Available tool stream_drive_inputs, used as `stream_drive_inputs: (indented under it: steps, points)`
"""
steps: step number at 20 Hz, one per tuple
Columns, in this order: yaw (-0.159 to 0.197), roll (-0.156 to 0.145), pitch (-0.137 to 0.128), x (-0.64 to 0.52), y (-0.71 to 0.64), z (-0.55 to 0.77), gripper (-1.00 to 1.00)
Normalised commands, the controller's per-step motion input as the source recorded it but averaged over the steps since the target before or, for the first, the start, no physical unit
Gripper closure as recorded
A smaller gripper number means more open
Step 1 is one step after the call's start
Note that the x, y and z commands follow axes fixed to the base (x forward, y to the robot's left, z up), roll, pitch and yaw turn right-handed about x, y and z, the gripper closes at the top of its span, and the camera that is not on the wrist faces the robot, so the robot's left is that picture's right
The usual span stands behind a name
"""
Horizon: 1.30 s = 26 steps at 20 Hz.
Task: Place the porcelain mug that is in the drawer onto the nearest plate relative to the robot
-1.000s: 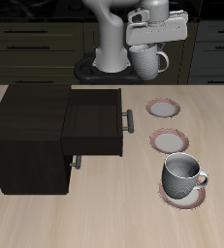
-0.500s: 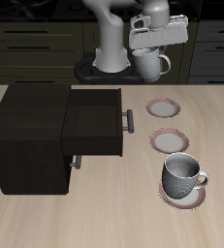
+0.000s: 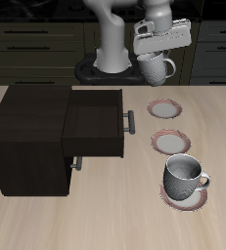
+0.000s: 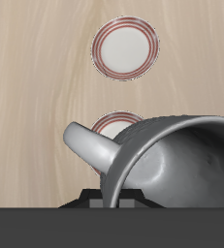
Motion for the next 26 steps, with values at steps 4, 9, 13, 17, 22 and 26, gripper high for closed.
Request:
stream_drive_inputs:
  steps: [4,9,13,17,22,26]
  points:
    - [-0.028,-0.006,0.044,0.09,0.05,-0.25,1.0]
    - [0.012,0.025,0.025,0.12,0.13,-0.38,1.0]
    - [0.021,0.004,0.021,0.08,0.08,-0.37,1.0]
    - [-0.021,0.021,0.045,0.16,0.11,-0.36,1.0]
    - [0.01,0.004,0.056,0.17,0.03,-0.37,1.0]
    - [-0.005,0.005,0.098,0.05,0.08,-0.46,1.0]
